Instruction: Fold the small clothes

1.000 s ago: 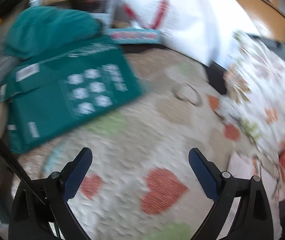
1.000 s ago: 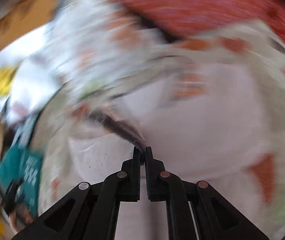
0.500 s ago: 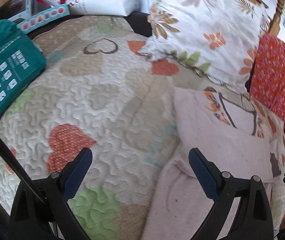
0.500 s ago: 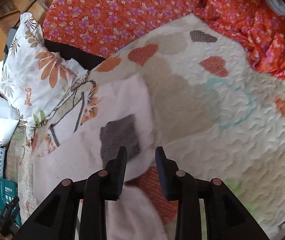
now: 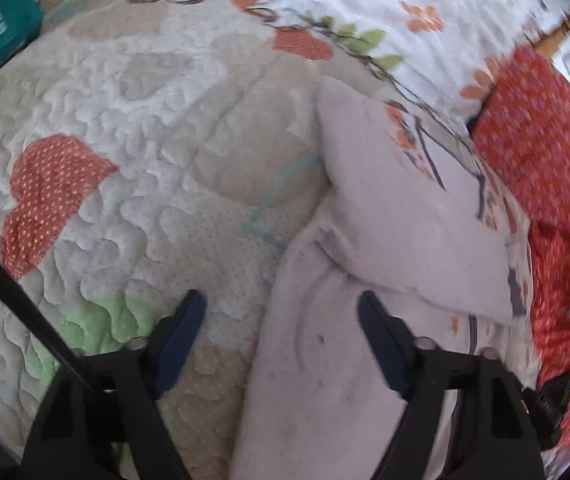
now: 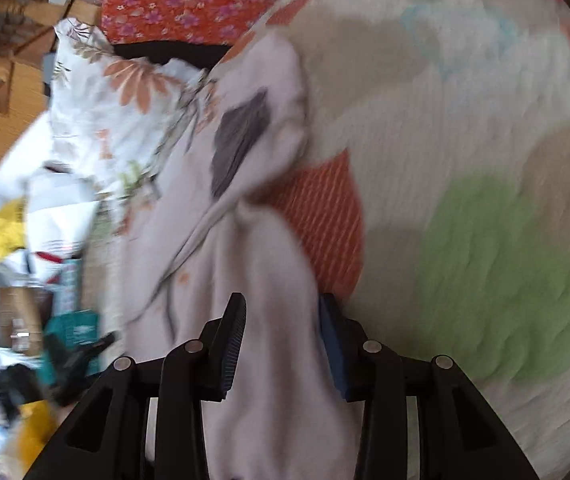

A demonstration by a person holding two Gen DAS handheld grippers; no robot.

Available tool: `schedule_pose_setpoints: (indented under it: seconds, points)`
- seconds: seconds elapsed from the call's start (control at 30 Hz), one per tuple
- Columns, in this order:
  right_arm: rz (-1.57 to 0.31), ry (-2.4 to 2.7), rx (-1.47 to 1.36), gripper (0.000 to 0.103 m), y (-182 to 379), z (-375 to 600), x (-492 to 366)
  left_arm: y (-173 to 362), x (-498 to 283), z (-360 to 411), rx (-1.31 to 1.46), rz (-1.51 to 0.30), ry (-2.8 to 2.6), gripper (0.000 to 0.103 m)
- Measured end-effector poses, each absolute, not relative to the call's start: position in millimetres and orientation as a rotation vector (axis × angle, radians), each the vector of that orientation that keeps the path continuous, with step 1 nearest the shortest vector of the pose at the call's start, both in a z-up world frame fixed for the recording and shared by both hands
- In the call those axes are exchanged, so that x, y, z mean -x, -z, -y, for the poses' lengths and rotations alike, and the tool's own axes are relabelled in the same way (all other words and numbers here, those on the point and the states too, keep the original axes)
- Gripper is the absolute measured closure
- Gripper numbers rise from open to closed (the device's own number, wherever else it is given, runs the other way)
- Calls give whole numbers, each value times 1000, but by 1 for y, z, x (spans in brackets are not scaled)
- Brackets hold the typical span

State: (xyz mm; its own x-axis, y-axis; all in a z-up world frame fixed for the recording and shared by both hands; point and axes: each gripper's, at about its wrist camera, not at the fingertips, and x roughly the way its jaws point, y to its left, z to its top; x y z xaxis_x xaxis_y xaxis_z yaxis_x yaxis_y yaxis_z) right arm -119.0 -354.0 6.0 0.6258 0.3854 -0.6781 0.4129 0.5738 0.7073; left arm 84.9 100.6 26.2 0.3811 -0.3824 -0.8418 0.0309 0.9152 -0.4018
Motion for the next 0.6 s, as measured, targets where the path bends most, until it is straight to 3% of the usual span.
schedule_pose_setpoints:
  seconds: [0.17, 0.6]
  points:
    - [-912, -83, -1103, 62, 4, 339, 140, -27, -48, -96, 305, -1123, 320, 51]
    - [-950, -203, -1107, 62, 9, 282, 176, -11, 66, -94, 389, -1137, 472, 51]
